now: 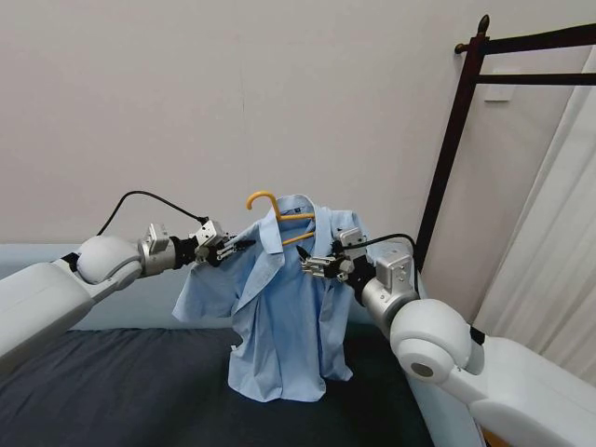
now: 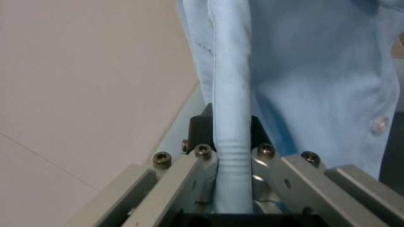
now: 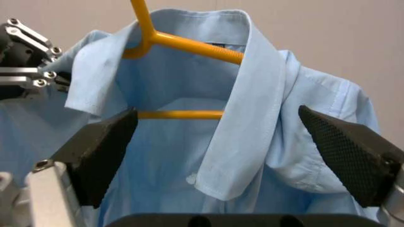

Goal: Pick up the clothes from the sofa and hang them on the clothes hanger.

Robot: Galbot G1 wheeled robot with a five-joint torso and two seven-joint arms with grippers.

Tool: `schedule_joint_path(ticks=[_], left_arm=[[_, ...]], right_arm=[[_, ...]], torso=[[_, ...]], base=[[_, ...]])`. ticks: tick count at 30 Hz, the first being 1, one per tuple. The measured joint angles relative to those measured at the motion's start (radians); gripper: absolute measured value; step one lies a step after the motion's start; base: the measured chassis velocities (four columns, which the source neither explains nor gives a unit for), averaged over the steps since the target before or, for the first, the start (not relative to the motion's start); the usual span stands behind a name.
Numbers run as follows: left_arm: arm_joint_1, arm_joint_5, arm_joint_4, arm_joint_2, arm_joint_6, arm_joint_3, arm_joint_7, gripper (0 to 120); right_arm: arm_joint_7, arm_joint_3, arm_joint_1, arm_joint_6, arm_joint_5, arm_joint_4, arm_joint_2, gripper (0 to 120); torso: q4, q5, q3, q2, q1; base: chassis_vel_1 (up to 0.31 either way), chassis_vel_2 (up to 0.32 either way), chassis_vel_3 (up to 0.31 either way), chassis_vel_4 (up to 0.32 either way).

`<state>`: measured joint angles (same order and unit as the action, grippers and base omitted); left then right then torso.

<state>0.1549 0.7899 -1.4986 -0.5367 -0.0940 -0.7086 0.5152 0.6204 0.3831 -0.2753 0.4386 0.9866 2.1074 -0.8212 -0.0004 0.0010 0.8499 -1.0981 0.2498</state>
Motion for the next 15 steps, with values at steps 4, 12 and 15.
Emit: schedule_joint_path(ticks=[4, 12, 15], left_arm=[[-0.008, -0.001, -0.014, 0.007, 0.010, 0.002, -0.005, 1], [-0.020, -0.008, -0.020, 0.009, 0.017, 0.003, -0.005, 1], [-0.023, -0.011, -0.021, 0.016, 0.016, 0.007, -0.001, 1]], right_arm=[[0.016, 0.016, 0.004, 0.009, -0.017, -0.025, -0.020, 81], [0.033, 0.042, -0.004, 0.013, -0.046, -0.056, -0.051, 53], [0.037, 0.044, -0.007, 0.018, -0.066, -0.068, -0.053, 38]], torso=[[0.0000, 0.0000, 0.000, 0.000, 0.000], [0.0000, 0.0000, 0.000, 0.000, 0.000], [-0.0002, 0.0000, 0.000, 0.000, 0.000]], base=[[0.000, 0.000, 0.000, 0.000], [0.000, 0.000, 0.000, 0.000], [0.000, 0.000, 0.000, 0.000]])
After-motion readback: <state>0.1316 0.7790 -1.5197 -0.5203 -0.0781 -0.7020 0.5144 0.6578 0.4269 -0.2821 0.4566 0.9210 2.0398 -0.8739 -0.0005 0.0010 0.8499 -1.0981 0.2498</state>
